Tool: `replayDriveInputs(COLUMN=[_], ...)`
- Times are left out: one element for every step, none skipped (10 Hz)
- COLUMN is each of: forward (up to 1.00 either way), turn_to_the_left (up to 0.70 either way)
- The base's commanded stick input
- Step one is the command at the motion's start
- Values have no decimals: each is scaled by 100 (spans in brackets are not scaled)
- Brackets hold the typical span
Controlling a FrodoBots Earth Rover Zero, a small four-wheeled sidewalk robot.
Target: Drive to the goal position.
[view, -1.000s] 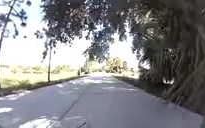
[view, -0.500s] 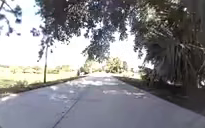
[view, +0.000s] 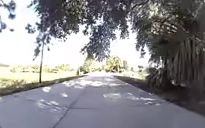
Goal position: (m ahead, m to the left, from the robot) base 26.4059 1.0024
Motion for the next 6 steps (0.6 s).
replayDriveInputs(forward=[85,85,85,85,85,85], turn_to_the_left=[0,0,0,0,0,0])
